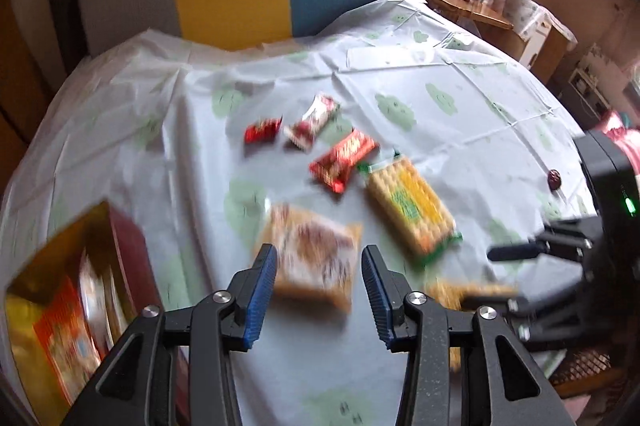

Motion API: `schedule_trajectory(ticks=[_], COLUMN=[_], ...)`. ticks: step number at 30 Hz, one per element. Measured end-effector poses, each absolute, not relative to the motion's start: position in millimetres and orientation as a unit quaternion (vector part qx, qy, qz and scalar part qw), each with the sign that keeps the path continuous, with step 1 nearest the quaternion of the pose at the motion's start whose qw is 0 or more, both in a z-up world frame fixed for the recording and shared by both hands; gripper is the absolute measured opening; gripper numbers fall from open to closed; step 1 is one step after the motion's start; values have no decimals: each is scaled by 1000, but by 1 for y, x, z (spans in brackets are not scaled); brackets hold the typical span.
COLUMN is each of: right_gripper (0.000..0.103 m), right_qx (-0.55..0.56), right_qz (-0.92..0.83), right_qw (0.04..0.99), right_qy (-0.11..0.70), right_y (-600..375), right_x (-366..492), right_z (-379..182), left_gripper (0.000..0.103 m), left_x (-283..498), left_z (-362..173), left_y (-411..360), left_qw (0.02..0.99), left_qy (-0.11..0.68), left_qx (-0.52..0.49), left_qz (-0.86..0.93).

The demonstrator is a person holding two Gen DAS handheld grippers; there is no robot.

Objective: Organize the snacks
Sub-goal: 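Move the right tool back over the rice-crisp bag, then lower the left gripper onto the red snack pack and close it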

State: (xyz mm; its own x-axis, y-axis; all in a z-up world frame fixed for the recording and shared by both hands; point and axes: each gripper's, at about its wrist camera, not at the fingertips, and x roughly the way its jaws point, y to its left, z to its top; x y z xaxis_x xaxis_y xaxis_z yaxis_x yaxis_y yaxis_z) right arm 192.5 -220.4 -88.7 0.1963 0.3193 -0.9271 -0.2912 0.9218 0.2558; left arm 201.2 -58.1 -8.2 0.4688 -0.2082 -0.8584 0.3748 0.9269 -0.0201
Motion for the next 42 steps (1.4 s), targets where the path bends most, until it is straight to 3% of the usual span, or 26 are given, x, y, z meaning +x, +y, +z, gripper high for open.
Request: schedule_trajectory(ticks=[8, 31, 38, 42], right_gripper=[61, 61, 61, 61], right_qx=[13, 14, 11, 11], right_qz=[196, 192, 187, 187], right_qw=[773, 774, 777, 778], right_qy=[603, 603, 601, 600], right_y=[-222, -221, -221, -222], right_x=[193, 198, 199, 200], right_z=[-88, -88, -86, -86], left_gripper=[28, 26, 34, 29], left_x=[255, 288, 298, 299], left_z=[-22, -72, -80, -80], left_y=[-100, -154, -153, -152], left_qw=[843, 830, 828, 829], left_qy=[477, 461, 476, 479], left_qx=[149, 236, 224, 209], left_qz=[-198, -210, -195, -197])
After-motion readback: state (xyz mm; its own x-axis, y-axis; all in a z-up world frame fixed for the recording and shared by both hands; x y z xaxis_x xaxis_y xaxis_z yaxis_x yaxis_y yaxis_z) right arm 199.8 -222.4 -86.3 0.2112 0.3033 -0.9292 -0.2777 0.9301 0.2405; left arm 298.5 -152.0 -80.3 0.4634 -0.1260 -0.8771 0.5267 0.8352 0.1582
